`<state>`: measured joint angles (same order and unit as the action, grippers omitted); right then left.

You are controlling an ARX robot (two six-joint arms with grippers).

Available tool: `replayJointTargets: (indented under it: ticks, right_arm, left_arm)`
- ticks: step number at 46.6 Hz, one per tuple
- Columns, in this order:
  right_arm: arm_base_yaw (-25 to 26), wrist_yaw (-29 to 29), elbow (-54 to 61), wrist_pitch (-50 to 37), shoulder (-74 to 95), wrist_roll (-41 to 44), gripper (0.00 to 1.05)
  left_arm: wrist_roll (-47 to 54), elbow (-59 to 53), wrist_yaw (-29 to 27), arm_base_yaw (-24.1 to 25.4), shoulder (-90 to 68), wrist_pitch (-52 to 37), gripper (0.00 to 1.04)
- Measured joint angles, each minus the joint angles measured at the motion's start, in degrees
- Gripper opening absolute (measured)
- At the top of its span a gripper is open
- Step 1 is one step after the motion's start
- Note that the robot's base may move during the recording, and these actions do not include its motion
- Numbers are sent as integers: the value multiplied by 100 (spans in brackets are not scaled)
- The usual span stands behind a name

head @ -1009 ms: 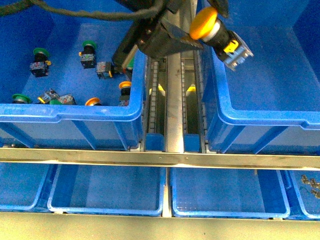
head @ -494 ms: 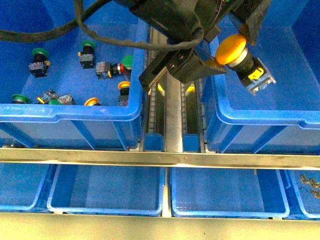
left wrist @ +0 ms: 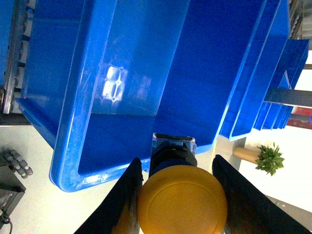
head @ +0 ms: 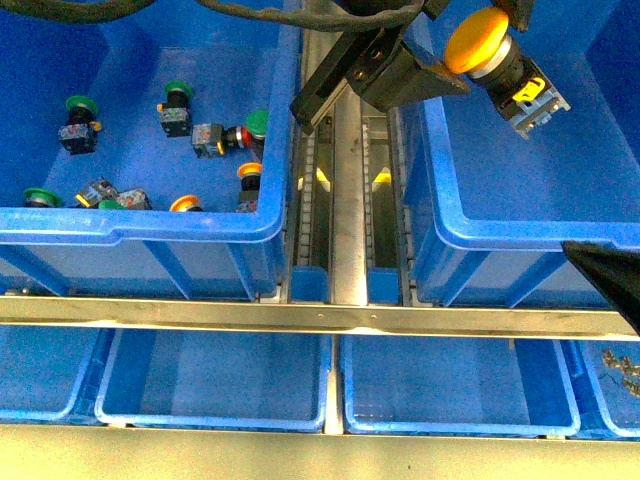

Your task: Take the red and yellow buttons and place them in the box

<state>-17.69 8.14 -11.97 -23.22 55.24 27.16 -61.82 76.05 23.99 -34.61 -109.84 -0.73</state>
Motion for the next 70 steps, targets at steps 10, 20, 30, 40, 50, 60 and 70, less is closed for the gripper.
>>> replayJointTargets:
  ticks: [10,20,30,40,50,60,70]
  right_arm:
    - [-195,-101,-437,-1080,1335,505,99]
    - [-256,-186,-811,-1661,2197,920,99]
    - [-223,-223,-1263,-2092,3056,1349,99]
    - [-120,-264,-1589,-2173,3394,1473,98]
    - [-31,-273,-1646,-2059,3436,1486,71]
    - [48,-299,-1655,-2090,3477,1493,40]
    - [83,-295,-1657,-2092,3477,1495,39]
  left_arm:
    - [-50,2,0,-35,0,0,35]
    - [-83,2,0,-79,0,0,35]
    - [-105,2,0,-79,0,0,34]
    - [-131,2,-17,-48,0,0,34]
    - [-131,2,-4,-26,0,2,34]
    - [-131,22,-9,-26,0,22,34]
    - [-52,74,-101,-33,0,76,34]
